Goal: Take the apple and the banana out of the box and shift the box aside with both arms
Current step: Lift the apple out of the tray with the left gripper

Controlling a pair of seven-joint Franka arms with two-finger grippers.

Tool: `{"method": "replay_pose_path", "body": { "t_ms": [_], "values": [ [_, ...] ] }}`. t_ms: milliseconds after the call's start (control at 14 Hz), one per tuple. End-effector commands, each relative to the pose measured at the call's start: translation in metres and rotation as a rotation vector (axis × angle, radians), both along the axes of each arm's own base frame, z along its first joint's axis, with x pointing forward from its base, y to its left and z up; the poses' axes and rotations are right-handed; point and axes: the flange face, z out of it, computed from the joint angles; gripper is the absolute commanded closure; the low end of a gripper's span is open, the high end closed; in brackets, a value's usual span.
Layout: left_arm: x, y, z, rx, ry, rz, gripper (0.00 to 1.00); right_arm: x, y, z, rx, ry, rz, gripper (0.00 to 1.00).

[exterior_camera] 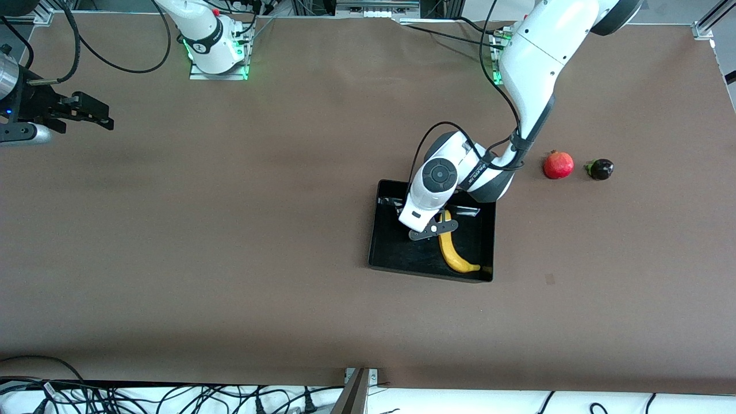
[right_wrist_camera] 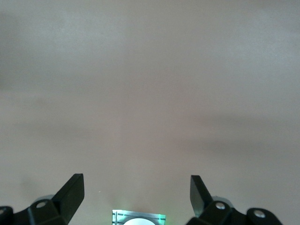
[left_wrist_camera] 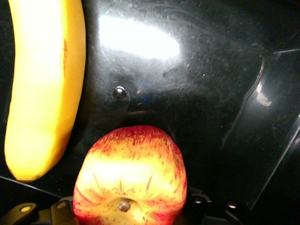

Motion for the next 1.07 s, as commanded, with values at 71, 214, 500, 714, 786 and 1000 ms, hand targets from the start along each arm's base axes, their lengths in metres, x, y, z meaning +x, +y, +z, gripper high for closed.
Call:
{"method": "replay_pose_path", "body": {
  "t_ms": [71,214,500,714,786,1000],
  "values": [
    [0.014,0.005,0.054,-0.028,-0.042,0.043,1.0,0.0,-0.001,0.002,0.023,0.005,0.013,0.0],
    [0.021,0.013,0.076,-0.019,-0.05,0.05,1.0,-0.001,-0.001,0.002,0.023,0.007,0.014,0.0],
    [0.056,0.053,0.117,-0.023,-0.054,0.124,1.0,-0.001,-0.002,0.002,0.023,0.007,0.011,0.0],
    [0.077,0.111,0.129,0.006,-0.037,0.088,1.0,-0.001,-0.002,0.002,0.023,0.007,0.011,0.0],
    [0.084,0.142,0.131,0.023,-0.012,0.062,1.0,-0.001,-0.002,0.002,0.023,0.007,0.011,0.0],
    [0.1,0.232,0.12,0.035,0.042,-0.059,1.0,-0.001,-0.002,0.002,0.023,0.007,0.011,0.0]
  ]
}}
